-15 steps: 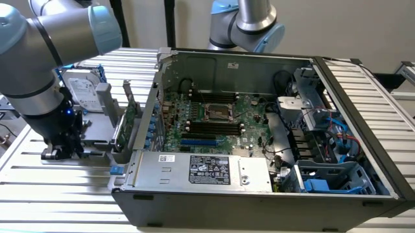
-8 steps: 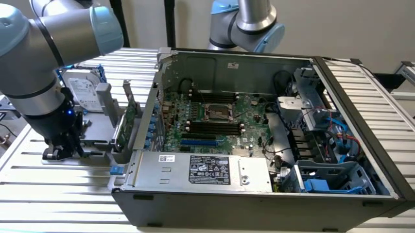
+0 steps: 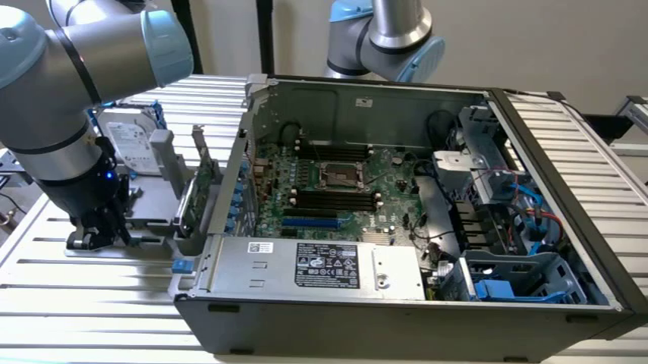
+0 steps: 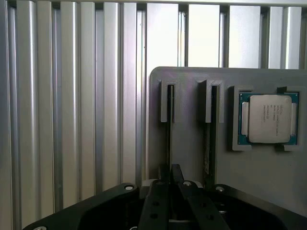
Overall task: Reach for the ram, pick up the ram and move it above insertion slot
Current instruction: 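Pick up the ram and move it above insertion slot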
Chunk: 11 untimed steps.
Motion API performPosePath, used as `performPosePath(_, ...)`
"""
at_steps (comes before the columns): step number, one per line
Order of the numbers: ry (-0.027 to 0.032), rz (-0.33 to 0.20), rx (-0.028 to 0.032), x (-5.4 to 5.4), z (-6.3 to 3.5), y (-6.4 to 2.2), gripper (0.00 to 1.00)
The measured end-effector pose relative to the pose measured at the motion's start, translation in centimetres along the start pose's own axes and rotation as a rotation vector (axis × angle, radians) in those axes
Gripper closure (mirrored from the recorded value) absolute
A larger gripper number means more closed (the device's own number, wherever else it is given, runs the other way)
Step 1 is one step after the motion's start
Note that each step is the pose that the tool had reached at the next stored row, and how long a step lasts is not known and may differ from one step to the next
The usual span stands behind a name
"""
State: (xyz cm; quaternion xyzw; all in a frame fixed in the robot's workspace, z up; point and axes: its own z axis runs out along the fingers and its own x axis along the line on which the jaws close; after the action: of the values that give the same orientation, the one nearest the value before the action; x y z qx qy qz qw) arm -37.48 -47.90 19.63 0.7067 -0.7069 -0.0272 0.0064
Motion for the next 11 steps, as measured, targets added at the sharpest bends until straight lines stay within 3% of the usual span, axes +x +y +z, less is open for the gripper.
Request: performPosePath(11, 0.0, 0.0, 0.0, -0.01, -0.42, 0.02, 0.87)
